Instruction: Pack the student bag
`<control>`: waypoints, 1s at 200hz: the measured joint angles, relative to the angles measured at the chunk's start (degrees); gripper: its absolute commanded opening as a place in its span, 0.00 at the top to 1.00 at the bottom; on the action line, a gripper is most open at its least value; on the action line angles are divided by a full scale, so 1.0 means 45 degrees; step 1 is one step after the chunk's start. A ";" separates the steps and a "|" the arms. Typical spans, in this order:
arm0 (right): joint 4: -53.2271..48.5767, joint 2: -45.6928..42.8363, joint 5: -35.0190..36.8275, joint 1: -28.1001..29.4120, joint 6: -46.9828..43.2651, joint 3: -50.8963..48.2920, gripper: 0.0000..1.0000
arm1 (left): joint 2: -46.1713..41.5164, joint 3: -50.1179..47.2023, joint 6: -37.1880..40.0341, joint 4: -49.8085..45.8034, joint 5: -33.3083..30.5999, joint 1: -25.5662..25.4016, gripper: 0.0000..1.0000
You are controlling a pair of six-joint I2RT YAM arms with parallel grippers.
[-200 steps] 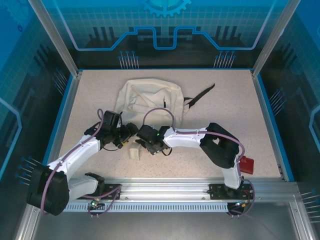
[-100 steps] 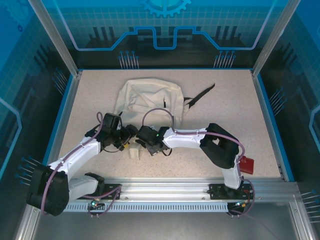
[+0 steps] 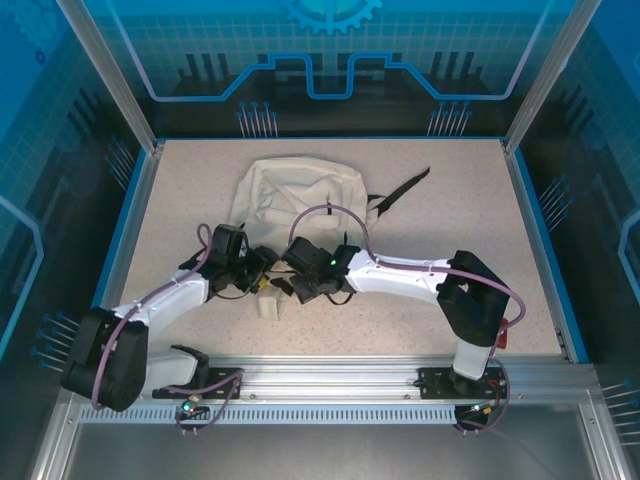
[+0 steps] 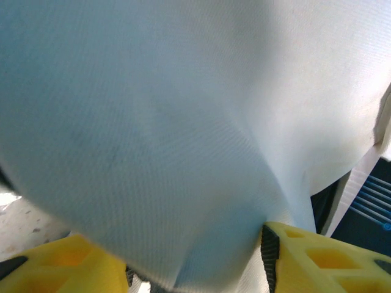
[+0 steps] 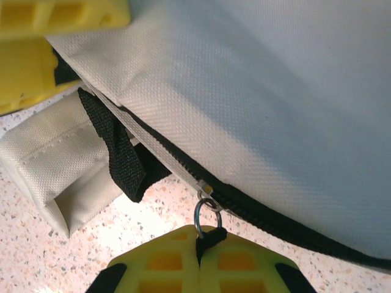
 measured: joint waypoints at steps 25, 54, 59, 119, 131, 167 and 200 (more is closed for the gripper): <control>-0.1083 0.0000 0.0262 0.0000 0.0010 0.0816 1.00 | 0.0034 0.0000 -0.0204 0.0223 -0.0335 0.0000 0.79; -0.2574 0.0049 0.0772 -0.0063 0.0146 0.1885 1.00 | 0.0034 0.0005 -0.0257 0.0262 -0.0622 -0.0015 1.00; -0.2817 0.0078 0.0845 -0.0078 0.0165 0.2040 1.00 | 0.0034 0.0005 -0.0214 0.0282 -0.0636 -0.0015 1.00; -0.5246 0.0209 0.1569 -0.1326 -0.0068 0.2317 1.00 | 0.0092 0.0000 0.0189 0.0160 -0.1175 0.0010 1.00; -0.5338 0.0214 0.1574 -0.1870 -0.0374 0.2312 1.00 | 0.0141 -0.0015 0.0379 0.0141 -0.1171 0.0049 1.00; -0.5017 0.0971 0.1331 -0.3075 -0.1350 0.2535 1.00 | 0.0238 -0.0015 0.0845 0.0262 -0.0957 0.0457 1.00; -0.4818 0.1802 0.0855 -0.3215 -0.2074 0.3225 1.00 | 0.0461 0.0010 0.1496 0.0272 -0.0869 0.1185 1.00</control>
